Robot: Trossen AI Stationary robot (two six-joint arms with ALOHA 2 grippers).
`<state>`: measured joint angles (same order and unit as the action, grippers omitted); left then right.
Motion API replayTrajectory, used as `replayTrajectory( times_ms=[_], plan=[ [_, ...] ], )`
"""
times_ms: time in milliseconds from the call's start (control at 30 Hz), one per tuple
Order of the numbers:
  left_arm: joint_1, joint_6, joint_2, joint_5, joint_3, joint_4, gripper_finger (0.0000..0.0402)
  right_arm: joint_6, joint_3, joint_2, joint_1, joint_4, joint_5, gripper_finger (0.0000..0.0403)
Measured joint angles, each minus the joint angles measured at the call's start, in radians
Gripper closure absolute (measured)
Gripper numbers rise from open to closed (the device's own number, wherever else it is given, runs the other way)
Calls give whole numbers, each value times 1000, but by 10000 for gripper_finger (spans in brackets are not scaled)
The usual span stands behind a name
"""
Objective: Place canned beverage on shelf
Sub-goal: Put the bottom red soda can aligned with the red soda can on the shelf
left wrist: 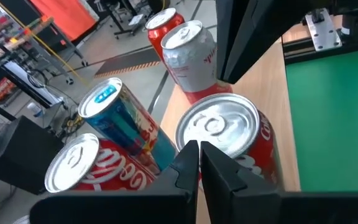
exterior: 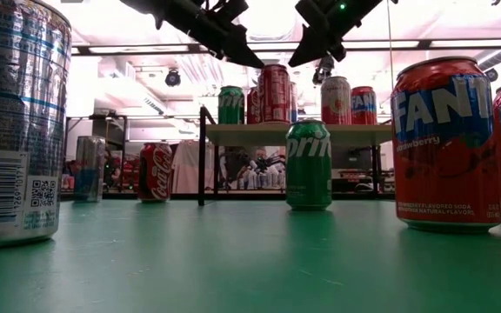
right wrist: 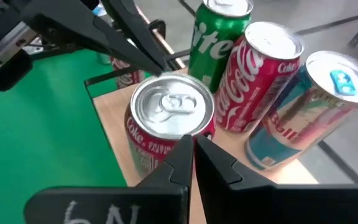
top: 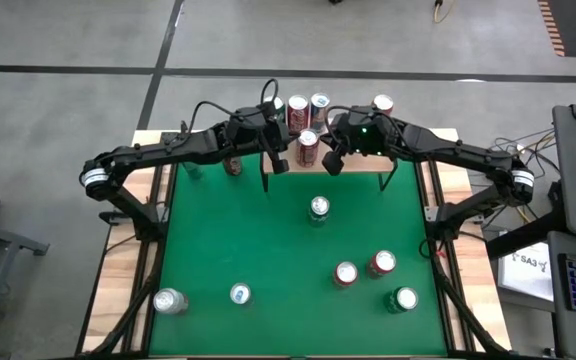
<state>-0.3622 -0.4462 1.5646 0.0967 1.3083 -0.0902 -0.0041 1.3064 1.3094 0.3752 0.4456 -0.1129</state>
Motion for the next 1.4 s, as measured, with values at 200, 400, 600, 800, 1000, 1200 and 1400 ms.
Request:
replayTrajectory(
  times_ms=[200,400,600,800,1000,1200,1400],
  plan=[
    [1,30,0,-1,0,-9,401,9,-2,17,-5,6,36,394],
    [15,45,-2,-1,0,-16,401,-12,-2,44,3,-10,23,394],
    [40,53,-2,-1,0,-17,401,-36,-3,52,10,-10,-43,394],
    [43,64,-10,41,0,-27,401,-41,-3,42,11,-9,-45,394],
    [42,57,-13,105,2,-30,401,-31,-3,29,10,2,-45,394],
    [43,56,-36,105,3,-36,401,8,-3,29,-7,6,-34,394],
    [34,25,-114,39,-25,-65,401,33,-3,59,-46,-23,21,394]
  ],
)
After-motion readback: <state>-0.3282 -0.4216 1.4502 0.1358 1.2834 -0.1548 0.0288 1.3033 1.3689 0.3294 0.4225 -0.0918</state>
